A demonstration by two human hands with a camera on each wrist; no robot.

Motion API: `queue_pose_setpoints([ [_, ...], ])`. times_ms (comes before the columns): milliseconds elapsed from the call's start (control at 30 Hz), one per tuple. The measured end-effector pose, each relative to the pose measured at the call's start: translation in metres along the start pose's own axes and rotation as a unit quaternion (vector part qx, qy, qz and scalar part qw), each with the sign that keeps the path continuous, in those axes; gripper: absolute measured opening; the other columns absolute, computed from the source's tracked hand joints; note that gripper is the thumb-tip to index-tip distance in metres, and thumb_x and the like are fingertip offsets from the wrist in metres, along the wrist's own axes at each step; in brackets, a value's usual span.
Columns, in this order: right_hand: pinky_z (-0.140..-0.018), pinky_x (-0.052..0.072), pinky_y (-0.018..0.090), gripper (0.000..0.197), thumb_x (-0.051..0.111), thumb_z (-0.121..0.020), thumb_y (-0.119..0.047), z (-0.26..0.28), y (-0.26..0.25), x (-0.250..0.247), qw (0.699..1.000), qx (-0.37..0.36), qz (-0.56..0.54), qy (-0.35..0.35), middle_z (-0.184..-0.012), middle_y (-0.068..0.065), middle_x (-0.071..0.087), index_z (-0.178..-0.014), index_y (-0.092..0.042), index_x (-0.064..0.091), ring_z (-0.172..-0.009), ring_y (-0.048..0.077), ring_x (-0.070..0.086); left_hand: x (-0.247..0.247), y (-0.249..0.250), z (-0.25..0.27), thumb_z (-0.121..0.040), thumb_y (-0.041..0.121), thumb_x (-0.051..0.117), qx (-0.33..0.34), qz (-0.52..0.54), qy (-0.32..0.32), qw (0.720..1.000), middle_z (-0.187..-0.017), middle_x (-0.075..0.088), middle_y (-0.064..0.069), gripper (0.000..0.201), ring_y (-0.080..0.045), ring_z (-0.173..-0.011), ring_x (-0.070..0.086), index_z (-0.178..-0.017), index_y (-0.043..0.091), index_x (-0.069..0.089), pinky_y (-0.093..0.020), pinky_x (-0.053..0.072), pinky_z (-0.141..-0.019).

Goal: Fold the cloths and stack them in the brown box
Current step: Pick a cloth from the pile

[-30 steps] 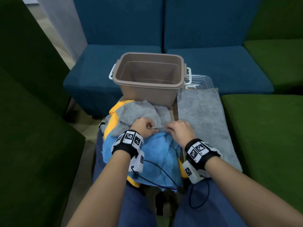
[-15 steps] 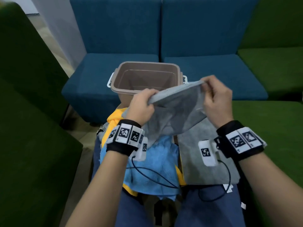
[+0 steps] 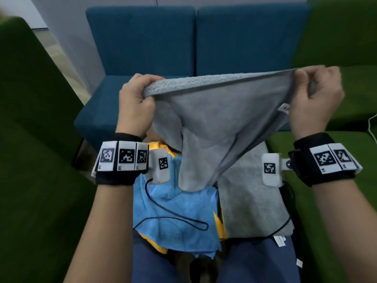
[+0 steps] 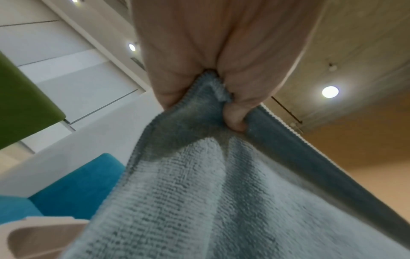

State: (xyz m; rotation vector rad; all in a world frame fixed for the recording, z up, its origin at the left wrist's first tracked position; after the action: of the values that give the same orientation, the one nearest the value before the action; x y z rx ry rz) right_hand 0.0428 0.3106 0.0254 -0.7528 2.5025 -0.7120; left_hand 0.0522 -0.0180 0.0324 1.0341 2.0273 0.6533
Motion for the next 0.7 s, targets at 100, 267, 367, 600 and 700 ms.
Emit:
queue_pose_setpoints([
  [100,-0.069,0.038,0.022,0.031,0.059,-0.092,-0.032,-0.001,0.009,0.003,0.999,0.025,0.011,-0.042,-0.081,-0.001,0.049,-0.09,-0.005,0.071,-0.068,0.0,0.039,0.001,-0.009,-0.005,-0.066,-0.002,0.041,-0.031,-0.013,0.017,0.999,-0.083,0.066,0.003,0.039,-0.018,-0.085,0.063,-0.088,0.01,0.07,-0.039,0.051,-0.087],
  [267,-0.074,0.035,0.019,0.023,0.061,-0.09,-0.026,-0.004,0.012,-0.001,0.998,0.014,0.019,-0.06,-0.087,0.004,0.051,-0.09,-0.005,0.07,-0.074,0.002,0.044,0.001,-0.019,-0.007,-0.085,0.015,0.059,-0.036,0.003,0.061,0.997,-0.071,0.055,0.015,0.003,-0.002,-0.069,0.051,-0.082,0.016,0.058,-0.027,0.043,-0.075],
  [367,-0.077,0.042,0.026,0.018,0.064,-0.087,-0.022,0.011,0.022,0.005,0.99,0.032,0.051,-0.124,-0.089,0.014,0.058,-0.089,-0.005,0.071,-0.08,0.012,0.05,0.008,-0.029,-0.001,-0.09,0.018,0.056,-0.048,-0.028,0.065,0.996,-0.061,0.042,0.004,0.024,-0.01,-0.06,0.035,-0.069,0.017,0.046,-0.028,0.033,-0.064],
  [600,-0.073,0.044,0.028,0.032,0.067,-0.085,-0.041,-0.007,0.01,-0.005,0.998,0.055,0.027,-0.027,-0.089,0.009,0.064,-0.09,-0.01,0.072,-0.076,0.007,0.051,0.0,-0.017,-0.016,-0.097,0.02,0.049,-0.014,-0.012,0.084,0.996,-0.066,0.036,-0.009,0.037,-0.009,-0.061,0.031,-0.068,-0.003,0.043,-0.026,0.03,-0.059],
  [700,-0.072,0.04,0.024,0.038,0.061,-0.088,-0.046,-0.029,-0.001,-0.006,0.998,0.041,0.032,0.029,-0.091,0.002,0.059,-0.093,-0.01,0.069,-0.078,0.004,0.047,-0.007,-0.002,-0.036,-0.099,0.027,0.049,0.03,0.028,0.11,0.993,-0.066,0.04,-0.007,0.041,-0.01,-0.061,0.036,-0.069,-0.001,0.046,-0.027,0.032,-0.059],
])
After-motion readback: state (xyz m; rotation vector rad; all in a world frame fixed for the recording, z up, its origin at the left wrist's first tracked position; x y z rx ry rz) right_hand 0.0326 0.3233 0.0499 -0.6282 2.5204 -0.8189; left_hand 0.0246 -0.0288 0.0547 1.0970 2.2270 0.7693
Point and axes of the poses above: each hand's wrist, its own z-axis away from the middle knuckle, its own x-axis out of the palm, y = z × x, the point moved 1 cm from there along -z, towards the middle knuckle
